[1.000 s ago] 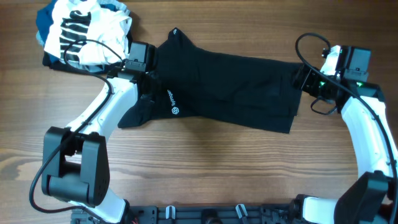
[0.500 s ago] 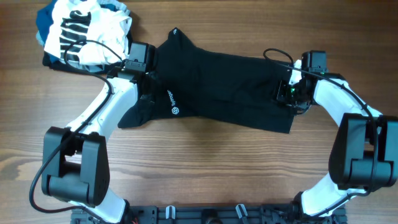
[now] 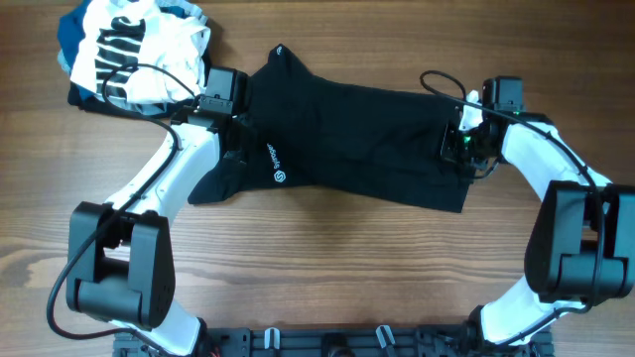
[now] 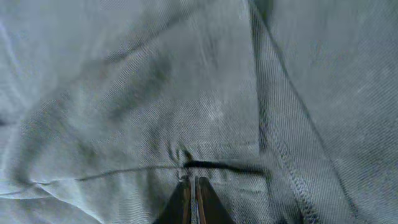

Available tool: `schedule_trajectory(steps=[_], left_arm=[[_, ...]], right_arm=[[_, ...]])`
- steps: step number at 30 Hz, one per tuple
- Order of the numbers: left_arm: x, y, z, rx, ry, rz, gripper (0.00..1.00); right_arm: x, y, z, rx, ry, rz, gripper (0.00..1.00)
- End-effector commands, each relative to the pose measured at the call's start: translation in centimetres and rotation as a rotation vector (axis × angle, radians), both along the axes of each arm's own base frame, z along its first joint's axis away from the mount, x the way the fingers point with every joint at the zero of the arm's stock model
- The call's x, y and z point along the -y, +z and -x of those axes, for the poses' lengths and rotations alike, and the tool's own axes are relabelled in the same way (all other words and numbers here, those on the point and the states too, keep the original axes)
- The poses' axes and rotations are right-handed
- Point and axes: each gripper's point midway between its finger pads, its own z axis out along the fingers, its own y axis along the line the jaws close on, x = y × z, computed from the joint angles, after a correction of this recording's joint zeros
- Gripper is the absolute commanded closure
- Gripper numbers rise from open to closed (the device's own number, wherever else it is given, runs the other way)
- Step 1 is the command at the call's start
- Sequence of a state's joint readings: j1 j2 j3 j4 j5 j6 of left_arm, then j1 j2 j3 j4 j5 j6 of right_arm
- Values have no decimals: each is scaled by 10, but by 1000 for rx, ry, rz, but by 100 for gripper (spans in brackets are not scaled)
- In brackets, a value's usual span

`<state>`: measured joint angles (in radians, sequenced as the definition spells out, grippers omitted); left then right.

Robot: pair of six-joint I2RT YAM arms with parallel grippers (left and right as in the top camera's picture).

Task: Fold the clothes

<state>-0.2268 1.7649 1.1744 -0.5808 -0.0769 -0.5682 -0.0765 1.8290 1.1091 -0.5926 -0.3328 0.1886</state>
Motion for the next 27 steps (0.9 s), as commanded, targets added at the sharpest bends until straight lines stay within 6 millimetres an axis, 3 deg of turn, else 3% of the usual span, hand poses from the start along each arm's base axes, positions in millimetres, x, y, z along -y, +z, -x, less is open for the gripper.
schedule_trajectory(steps=[1,4,5,7,8,10,12,20,25,27], left_arm=[[0,11,-6,30,-10,8,96],[0,11,-5,28,-10,8,96],[0,11,-5,26,-10,8,96],[0,11,-5,25,-10,8,96],[0,11,-5,25,-10,8,96],[0,11,-5,25,-10,8,96],[-1,11,-4,23,-10,7,96],[-1,10,-2,15,-10,6,96],[-1,10,-2,14,-10,6,96],[-1,10,-2,14,-10,5,96]], right_arm=[[2,24,-13,54,-9,-9,96],[18,31,-2,23,-46,32,95],[21,28,4,-6,-54,44,86],[28,14,32,-117,-65,88,51],[28,9,41,-147,-64,91,46],[26,-6,58,-192,-76,88,46],[24,-15,58,-174,-78,79,48],[23,-4,30,-67,-70,60,63],[13,-2,37,-89,-36,10,74],[12,-3,42,-109,-37,8,85]])
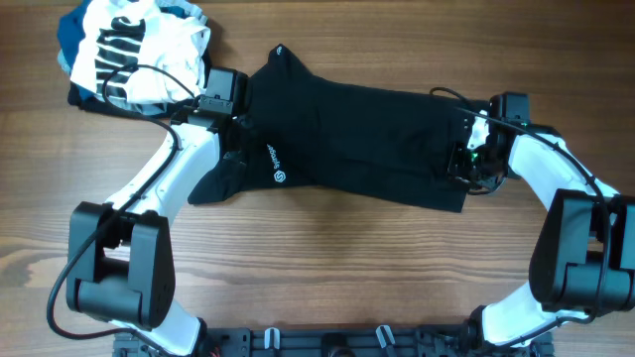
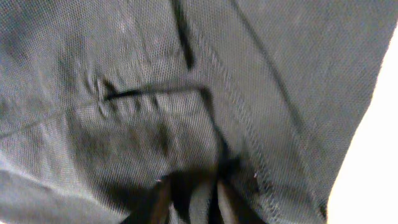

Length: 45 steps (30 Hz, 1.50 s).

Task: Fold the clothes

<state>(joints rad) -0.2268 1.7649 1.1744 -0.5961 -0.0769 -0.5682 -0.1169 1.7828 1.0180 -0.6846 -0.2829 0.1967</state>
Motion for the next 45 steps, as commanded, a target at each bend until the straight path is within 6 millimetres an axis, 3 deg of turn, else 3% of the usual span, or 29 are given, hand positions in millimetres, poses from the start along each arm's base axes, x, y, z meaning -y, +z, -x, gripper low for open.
schedule_trajectory(steps=[1,3,5,10,12,13,15,21,26,30,34,40,45], left_arm=[[0,11,-6,29,-10,9,96],[0,11,-6,29,-10,9,96],[0,11,-5,26,-10,8,96],[-2,21,0,28,-10,8,96],[-3,44,8,53,-11,15,96],[-1,69,17,73,-20,41,96],[3,96,30,108,-37,82,96],[-6,153,79,182,-44,107,96],[-3,149,97,123,-60,132,96],[15,131,105,32,-114,153,96],[32,113,109,-44,-162,137,96],[33,106,108,-71,-138,139,96],[33,106,108,-71,-138,139,96]], right_arm=[[-5,13,-6,34,19,-27,89],[-5,14,-8,41,18,-27,96],[-4,23,-14,71,19,-22,96],[4,82,-34,204,7,1,96],[14,110,-33,253,-22,13,96],[23,128,-28,289,-48,22,96],[32,146,-17,317,-82,31,96],[46,178,25,334,-114,60,96],[36,166,37,276,-67,37,92],[9,146,21,300,78,-14,52],[-15,115,-4,267,122,-42,40],[-53,46,-32,171,183,-78,33],[-64,2,-27,60,184,-45,33]])
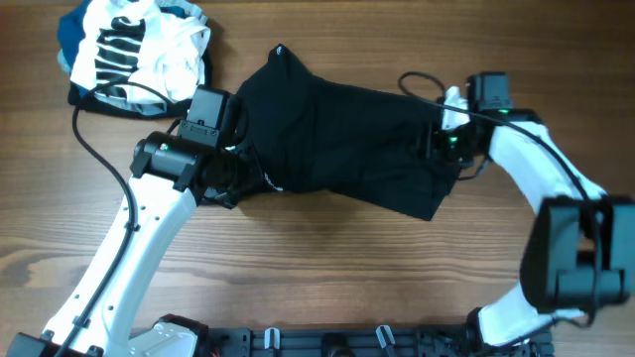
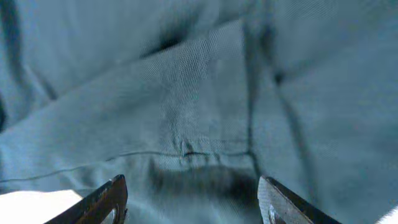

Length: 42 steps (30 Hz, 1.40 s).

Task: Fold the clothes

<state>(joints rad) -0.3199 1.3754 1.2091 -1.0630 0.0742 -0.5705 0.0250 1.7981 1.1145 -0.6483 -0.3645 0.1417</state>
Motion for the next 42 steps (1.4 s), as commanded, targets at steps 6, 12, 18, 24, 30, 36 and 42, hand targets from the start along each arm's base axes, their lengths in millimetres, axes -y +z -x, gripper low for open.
schedule_trajectory(steps=[6,12,18,24,30,36,42], left_arm=[[3,4,-2,7,8,14,96],[3,4,-2,7,7,14,96],[3,4,-2,7,7,14,96],[3,4,-2,7,7,14,96],[3,4,-2,7,7,14,96],[3,4,-2,8,7,14,96],[2,4,-2,9,8,11,96]], right_arm=[[1,-36,17,-132,-49,72,59],[15,-41,31,-188,-55,152,53],[10,-41,36,-206,-45,161,49],[-12,-40,31,-165,-3,160,52],[3,-46,20,-126,-73,287,61],[7,-42,-5,-30,-128,300,61],[6,-54,-1,-63,-123,297,72]])
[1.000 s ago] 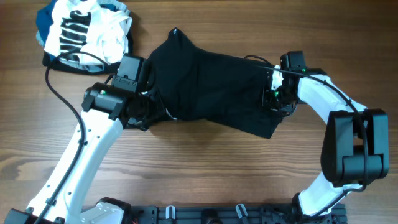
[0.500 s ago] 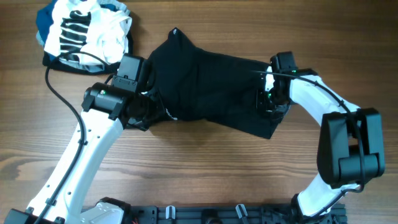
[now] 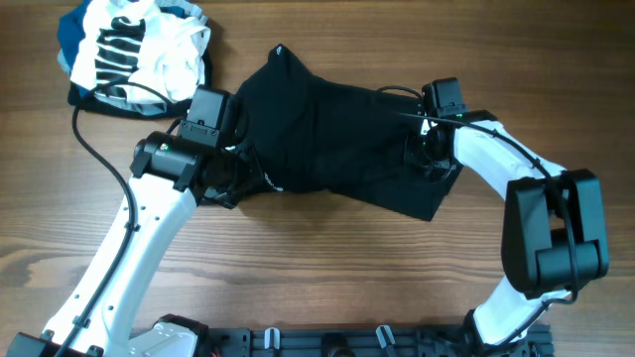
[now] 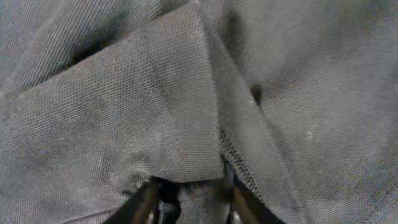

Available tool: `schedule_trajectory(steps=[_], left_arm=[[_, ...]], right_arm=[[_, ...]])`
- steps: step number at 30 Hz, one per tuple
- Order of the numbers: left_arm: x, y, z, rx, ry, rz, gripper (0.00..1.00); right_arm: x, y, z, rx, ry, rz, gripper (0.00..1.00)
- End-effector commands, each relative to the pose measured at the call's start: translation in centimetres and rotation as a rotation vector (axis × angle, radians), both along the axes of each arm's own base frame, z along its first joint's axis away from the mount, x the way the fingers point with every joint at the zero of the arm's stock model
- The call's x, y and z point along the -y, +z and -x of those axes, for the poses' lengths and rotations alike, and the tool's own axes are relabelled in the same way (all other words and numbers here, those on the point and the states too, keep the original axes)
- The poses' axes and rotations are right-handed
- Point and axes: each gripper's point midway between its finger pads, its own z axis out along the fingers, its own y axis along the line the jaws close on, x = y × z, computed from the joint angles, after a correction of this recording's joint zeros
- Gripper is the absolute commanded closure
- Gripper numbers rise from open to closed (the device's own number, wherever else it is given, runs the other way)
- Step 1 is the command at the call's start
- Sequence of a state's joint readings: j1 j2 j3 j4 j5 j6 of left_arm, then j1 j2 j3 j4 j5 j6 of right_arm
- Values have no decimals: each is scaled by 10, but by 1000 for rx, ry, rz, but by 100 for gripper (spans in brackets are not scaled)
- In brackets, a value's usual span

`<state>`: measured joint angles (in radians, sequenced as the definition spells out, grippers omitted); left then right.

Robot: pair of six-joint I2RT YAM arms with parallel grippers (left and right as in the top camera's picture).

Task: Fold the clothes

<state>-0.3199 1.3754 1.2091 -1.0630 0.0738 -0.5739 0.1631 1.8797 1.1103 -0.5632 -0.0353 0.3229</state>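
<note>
A black garment (image 3: 337, 139) lies spread across the middle of the wooden table, its right end doubled over on itself. My right gripper (image 3: 425, 159) sits on that right end. In the right wrist view the grey-looking mesh fabric (image 4: 186, 93) fills the frame, and the right gripper (image 4: 194, 202) is pinched on a folded edge with a stitched hem, one finger (image 4: 146, 202) showing at the bottom. My left gripper (image 3: 236, 171) is at the garment's lower left edge, with the sleeve gathered up at it; its fingers are hidden by the wrist.
A pile of other clothes (image 3: 139, 50), white with black stripes over blue and black, lies at the far left corner, just behind the left arm. Bare wood (image 3: 327, 268) runs along the front of the table.
The right gripper has shifted a little left and inward on the garment's right end. Its jaws, wide open before, are now closed on a fold of fabric. The left arm and the garment's left side look unchanged.
First the garment lay long, its left sleeve trailing down, with both grippers low at its ends and the right one pinching fabric. Then the left arm stood raised with the sleeve gathered, the right end shorter, the right gripper open. Now the right gripper pinches again.
</note>
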Motion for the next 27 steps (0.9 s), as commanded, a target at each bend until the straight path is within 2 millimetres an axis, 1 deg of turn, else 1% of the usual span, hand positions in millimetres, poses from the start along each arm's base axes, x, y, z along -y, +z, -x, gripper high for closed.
schedule_trajectory(steps=[1,2,4,5,6,8,10,11,12,13,14,15,16,18,21,24,27], left_arm=[[2,4,-2,10,5,10,96],[2,4,-3,12,5,11,96],[4,6,-6,26,5,16,96],[4,7,-8,37,5,19,96],[4,8,-11,50,8,15,96],[-1,9,-18,80,21,-11,96],[-5,11,-24,111,31,-36,96],[-6,13,-28,128,33,-43,96],[-6,14,-30,140,33,-46,96],[-5,15,-32,150,22,-47,96],[-5,16,-33,155,19,-47,96],[-5,16,-34,160,19,-46,96],[-5,17,-35,163,19,-45,96],[-4,17,-35,166,19,-44,96],[-4,17,-35,166,19,-43,96],[-4,17,-35,167,15,-45,94],[-5,18,-36,178,-18,-61,91]], right_arm=[[1,-23,11,-71,-8,8,84],[-2,-25,12,-78,10,-5,94],[-3,-23,11,-76,13,-11,96],[-2,-19,8,-71,8,-12,96],[1,-12,4,-68,0,-13,96],[7,10,-2,-56,-19,-15,96],[20,45,-7,-28,-52,-19,96],[30,70,-7,-2,-76,-22,96],[36,88,-6,15,-92,-23,96],[44,107,-2,38,-106,-23,96],[50,120,2,60,-108,-23,96],[57,137,10,82,-117,-22,96],[61,145,17,89,-114,-18,96],[65,151,28,73,-121,-15,95],[65,146,40,19,-122,-14,96],[65,145,47,-9,-127,-14,96],[63,149,52,-11,-131,-27,96]])
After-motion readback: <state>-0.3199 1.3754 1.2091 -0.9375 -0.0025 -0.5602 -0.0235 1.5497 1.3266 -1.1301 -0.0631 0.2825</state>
